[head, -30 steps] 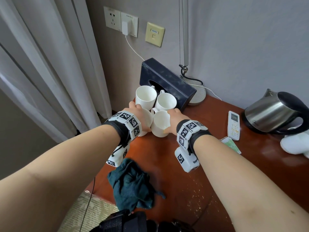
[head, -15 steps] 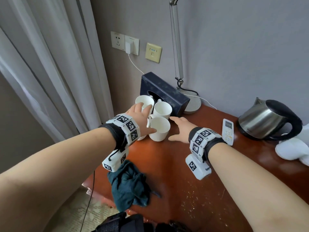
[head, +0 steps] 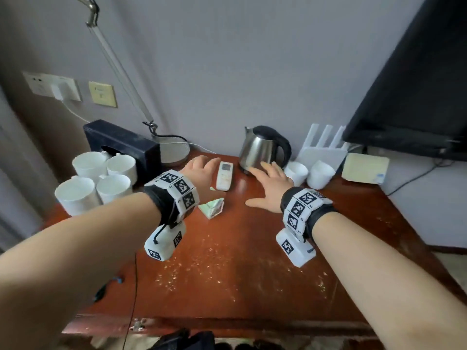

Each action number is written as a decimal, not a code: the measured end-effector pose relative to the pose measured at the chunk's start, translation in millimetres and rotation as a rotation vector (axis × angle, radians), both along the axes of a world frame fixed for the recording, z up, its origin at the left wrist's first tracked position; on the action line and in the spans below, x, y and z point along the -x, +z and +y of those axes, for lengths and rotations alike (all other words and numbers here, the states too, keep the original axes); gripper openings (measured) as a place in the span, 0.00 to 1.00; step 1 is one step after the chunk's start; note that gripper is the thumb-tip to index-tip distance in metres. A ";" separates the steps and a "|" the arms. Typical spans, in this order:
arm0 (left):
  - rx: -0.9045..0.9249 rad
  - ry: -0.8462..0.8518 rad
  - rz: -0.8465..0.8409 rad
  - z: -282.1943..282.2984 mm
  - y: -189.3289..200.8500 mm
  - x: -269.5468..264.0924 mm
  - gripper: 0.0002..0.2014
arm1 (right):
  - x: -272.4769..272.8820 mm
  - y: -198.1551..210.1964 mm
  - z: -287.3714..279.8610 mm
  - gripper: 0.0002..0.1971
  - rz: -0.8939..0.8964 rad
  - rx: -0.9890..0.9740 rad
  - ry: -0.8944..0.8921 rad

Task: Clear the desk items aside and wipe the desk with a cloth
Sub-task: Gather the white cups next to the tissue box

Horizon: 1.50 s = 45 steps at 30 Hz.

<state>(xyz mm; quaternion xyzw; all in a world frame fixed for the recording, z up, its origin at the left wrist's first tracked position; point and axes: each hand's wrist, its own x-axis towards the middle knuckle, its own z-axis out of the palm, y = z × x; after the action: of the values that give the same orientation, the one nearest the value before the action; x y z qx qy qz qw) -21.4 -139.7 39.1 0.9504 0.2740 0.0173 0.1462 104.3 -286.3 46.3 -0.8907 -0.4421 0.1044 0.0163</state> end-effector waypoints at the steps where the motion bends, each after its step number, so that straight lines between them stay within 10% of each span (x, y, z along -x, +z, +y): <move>1: 0.013 -0.020 -0.008 -17.7 0.8 -13.8 0.43 | -11.7 1.2 -24.5 0.44 -0.002 0.013 -0.034; 12: 0.046 -0.166 0.119 -123.1 -10.7 -143.0 0.40 | -118.5 -0.4 -163.8 0.40 0.046 0.058 -0.292; 31: -0.044 -0.159 0.446 -96.2 -81.6 -394.5 0.41 | -351.4 -64.8 -83.9 0.39 0.174 0.172 -0.374; 45: -0.048 -0.238 0.471 -103.9 -100.7 -404.9 0.37 | -388.6 -99.0 -61.1 0.36 0.161 0.219 -0.117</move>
<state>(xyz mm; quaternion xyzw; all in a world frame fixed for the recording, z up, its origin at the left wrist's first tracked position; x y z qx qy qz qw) 383.5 -243.6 -61.6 0.9570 0.1863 -0.2151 0.0567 492.9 -347.4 -52.7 -0.9002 -0.3728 0.2217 -0.0395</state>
